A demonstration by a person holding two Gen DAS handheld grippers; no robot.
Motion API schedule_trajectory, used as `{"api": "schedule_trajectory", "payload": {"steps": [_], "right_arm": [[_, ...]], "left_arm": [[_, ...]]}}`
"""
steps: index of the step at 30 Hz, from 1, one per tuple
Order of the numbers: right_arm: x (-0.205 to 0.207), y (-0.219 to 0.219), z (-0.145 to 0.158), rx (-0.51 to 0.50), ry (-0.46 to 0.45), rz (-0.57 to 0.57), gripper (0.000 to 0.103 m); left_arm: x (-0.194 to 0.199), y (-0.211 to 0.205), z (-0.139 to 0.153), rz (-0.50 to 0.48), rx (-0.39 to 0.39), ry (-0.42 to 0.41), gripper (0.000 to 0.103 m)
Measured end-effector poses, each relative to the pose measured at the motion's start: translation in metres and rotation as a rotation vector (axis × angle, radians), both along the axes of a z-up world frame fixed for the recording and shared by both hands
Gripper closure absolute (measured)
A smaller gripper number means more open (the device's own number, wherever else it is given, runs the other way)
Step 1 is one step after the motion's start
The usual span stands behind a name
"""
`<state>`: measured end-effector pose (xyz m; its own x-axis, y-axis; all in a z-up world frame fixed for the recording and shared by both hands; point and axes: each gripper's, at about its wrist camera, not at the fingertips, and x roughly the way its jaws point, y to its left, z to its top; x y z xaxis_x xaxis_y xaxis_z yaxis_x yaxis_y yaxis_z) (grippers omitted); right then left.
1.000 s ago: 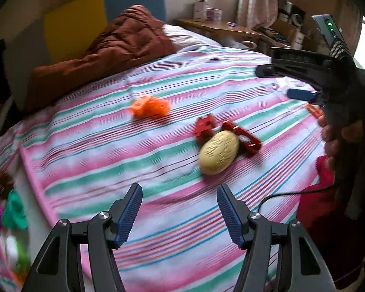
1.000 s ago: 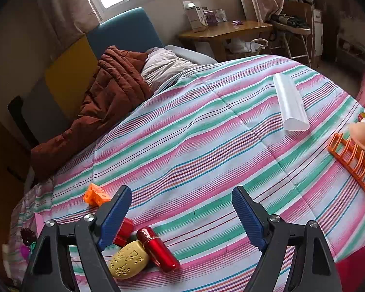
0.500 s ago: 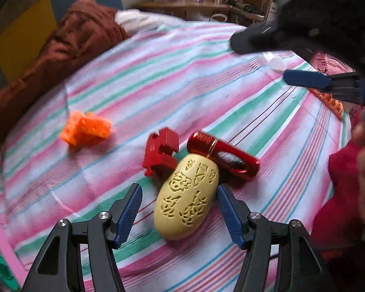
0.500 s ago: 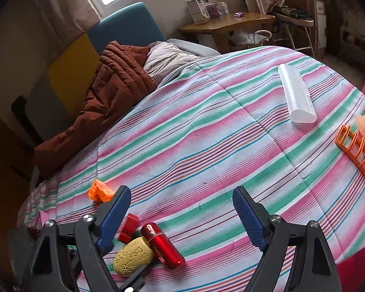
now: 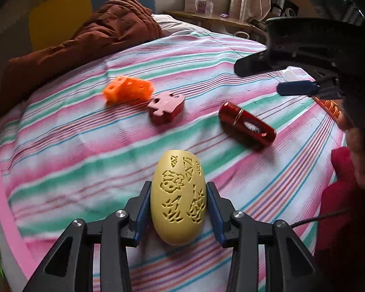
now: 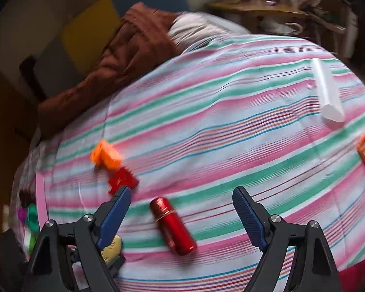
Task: Organize rigid objects
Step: 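Grasp the yellow soap bar with the left tool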
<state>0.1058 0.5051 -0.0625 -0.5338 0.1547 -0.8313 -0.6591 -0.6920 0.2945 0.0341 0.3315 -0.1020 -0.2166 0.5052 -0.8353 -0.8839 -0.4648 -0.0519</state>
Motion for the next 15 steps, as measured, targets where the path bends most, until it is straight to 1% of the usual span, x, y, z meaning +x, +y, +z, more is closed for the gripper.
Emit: {"api": "schedule_trajectory", "payload": {"steps": [2, 4, 7, 10, 13, 14, 15], "right_arm": [[-0.007, -0.007, -0.004, -0.003, -0.028, 0.049, 0.018], [-0.013, -0.014, -0.008, 0.014, -0.058, 0.091, 0.02], [-0.019, -0.022, -0.014, 0.023, -0.101, 0.134, 0.023], [-0.021, -0.026, -0.019, 0.038, -0.137, 0.148, 0.024], [-0.021, -0.025, -0.021, 0.035, -0.152, 0.145, 0.024], [-0.021, -0.025, -0.022, 0.031, -0.158, 0.149, 0.025], [-0.022, -0.026, -0.023, 0.029, -0.163, 0.155, 0.03]], "left_arm": [[0.001, -0.007, 0.001, 0.008, 0.001, 0.001, 0.06], [0.0, -0.012, 0.0, 0.018, 0.007, -0.006, 0.06], [0.001, -0.018, -0.002, 0.023, 0.028, 0.001, 0.06], [0.001, -0.02, -0.005, 0.021, 0.04, 0.011, 0.06], [-0.002, -0.021, -0.006, 0.016, 0.044, 0.01, 0.06], [-0.001, -0.021, -0.006, 0.02, 0.048, 0.009, 0.06], [-0.001, -0.022, -0.006, 0.02, 0.052, 0.01, 0.06]]}}
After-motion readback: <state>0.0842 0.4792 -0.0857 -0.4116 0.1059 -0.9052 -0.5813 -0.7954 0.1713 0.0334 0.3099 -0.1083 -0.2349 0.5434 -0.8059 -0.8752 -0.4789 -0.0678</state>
